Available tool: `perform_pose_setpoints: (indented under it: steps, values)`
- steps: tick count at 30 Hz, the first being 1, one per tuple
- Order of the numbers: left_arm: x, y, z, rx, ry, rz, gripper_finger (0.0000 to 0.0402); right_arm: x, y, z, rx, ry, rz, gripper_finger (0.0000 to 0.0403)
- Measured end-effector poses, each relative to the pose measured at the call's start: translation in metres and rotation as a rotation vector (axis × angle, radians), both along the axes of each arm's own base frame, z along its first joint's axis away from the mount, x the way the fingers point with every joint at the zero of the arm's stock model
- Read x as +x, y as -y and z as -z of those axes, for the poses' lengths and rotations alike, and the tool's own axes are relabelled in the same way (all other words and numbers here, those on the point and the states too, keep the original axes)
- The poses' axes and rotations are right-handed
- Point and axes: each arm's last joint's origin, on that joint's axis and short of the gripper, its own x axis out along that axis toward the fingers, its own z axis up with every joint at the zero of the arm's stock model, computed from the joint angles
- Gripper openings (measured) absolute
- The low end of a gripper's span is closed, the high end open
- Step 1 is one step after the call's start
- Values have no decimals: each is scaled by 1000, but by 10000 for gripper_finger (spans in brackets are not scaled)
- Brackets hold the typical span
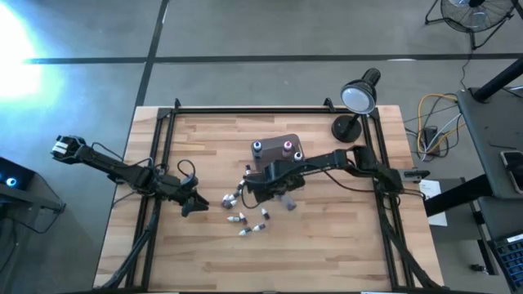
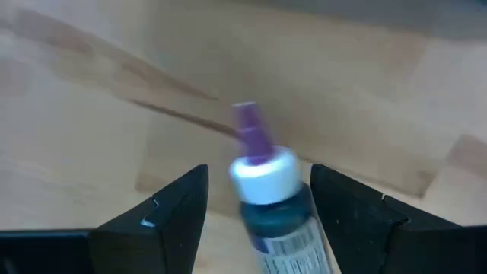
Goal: Pick & Place food coloring
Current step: Put the big purple food coloring bottle into the black transparent bin
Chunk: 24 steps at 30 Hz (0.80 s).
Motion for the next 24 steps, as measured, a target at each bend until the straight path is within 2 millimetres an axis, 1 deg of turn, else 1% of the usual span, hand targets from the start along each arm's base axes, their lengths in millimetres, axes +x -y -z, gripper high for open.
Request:
perform_pose_setpoints:
  steps: [3,5,7,13,17,24]
  values:
    - [0,0,0,0,0,0,151,-3,2,3,14,-19,38,226]
    - [0,0,0,0,0,0,151,-3,3,4,15,-19,26,226]
    - [0,0,0,0,1,0,151,-2,4,5,10,-12,-32,226]
    - [0,0,0,0,1,0,152,-2,6,5,-67,-41,-285,221]
    - [0,0,0,0,2,0,151,-3,6,6,-56,-52,-349,200]
    - [0,0,0,0,3,0,151,-3,5,13,11,-59,-367,145]
